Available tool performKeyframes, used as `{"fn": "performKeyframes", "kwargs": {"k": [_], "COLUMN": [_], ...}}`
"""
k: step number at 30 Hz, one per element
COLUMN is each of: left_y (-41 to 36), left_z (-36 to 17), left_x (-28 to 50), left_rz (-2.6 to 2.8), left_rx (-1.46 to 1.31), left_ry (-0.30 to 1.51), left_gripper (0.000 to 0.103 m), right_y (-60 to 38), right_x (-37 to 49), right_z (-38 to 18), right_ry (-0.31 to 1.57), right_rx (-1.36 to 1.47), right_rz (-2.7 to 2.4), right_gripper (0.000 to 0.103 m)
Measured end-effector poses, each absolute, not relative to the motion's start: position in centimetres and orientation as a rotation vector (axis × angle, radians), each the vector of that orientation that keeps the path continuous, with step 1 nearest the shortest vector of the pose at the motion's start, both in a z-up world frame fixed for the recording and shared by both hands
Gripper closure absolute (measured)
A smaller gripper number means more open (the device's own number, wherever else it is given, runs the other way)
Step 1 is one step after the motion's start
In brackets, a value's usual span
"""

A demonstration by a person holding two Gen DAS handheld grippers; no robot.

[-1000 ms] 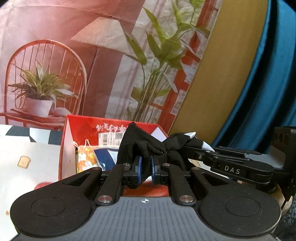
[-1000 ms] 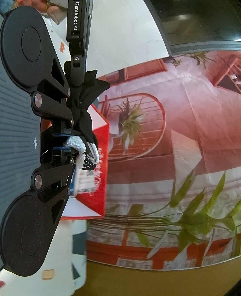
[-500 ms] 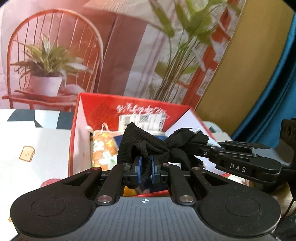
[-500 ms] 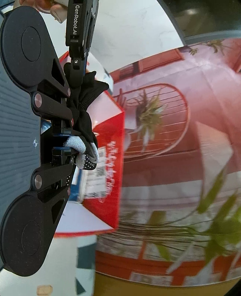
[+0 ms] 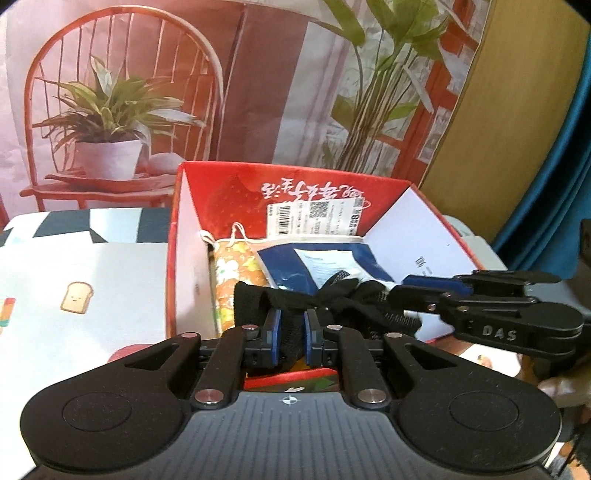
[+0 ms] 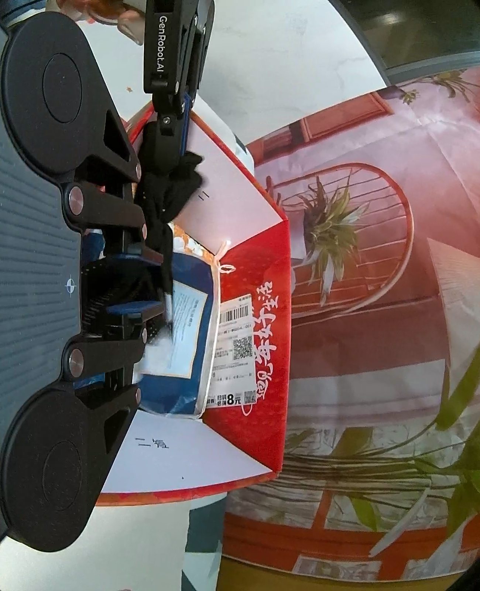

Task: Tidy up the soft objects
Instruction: 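Carry the gloves with both tools into the red box and open both, then move both tools back to the black eye mask on the grey towel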

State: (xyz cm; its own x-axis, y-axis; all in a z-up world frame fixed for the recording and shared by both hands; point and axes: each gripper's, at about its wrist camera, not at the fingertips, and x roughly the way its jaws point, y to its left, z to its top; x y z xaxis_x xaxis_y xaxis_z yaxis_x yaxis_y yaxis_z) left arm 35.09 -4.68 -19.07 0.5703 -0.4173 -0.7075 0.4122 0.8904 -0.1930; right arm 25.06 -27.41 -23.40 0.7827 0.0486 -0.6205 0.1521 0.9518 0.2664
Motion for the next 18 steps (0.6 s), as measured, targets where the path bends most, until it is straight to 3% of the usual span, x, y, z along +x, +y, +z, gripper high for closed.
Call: {"fn": "performKeyframes", "kwargs": {"k": [3,5,8,10,12,13,18], "left_y": [-4.5,-4.4,-4.2,-4.0,-3.8,-3.6,-3.0], "left_z": [-18.8,-18.3,-17.7,-17.3,-16.9,-16.8,-16.7], "left_x": [34.7,34.3,33.6,33.0,32.1,31.5,29.3], "left_rz": [-0.468,-0.455,-0.442,-0.432,-0.421,-0.417,-0.381], "left_rx": [0.011,0.021,0.035,0.045,0.049,0.051,0.075], "left_ry": [0.813,0.789,0.768,0.75,0.718,0.704,0.693], "left_gripper": [0.051,0.049,0.046,0.033,0.012,0.01,0.002], "right_y": [-27.3,-27.2,-27.0,-26.8,-26.6,-26.5,-25.8], "right_x": [24.6,24.3,23.3,22.4,21.5,21.0,18.1], "right_z": [-23.2,-22.9,-22.5,-22.2,-22.0,-21.9,-21.9], "right_ry": [0.664,0.656,0.633,0.614,0.594,0.585,0.543], "right_rx": [0.3,0.284,0.269,0.262,0.262,0.263,0.267], "right_rz": [-0.07,-0.085,-0.114,-0.142,-0.168,-0.181,-0.22], "right_gripper": [0.079,0.071,0.05,0.032,0.018,0.011,0.001]}}
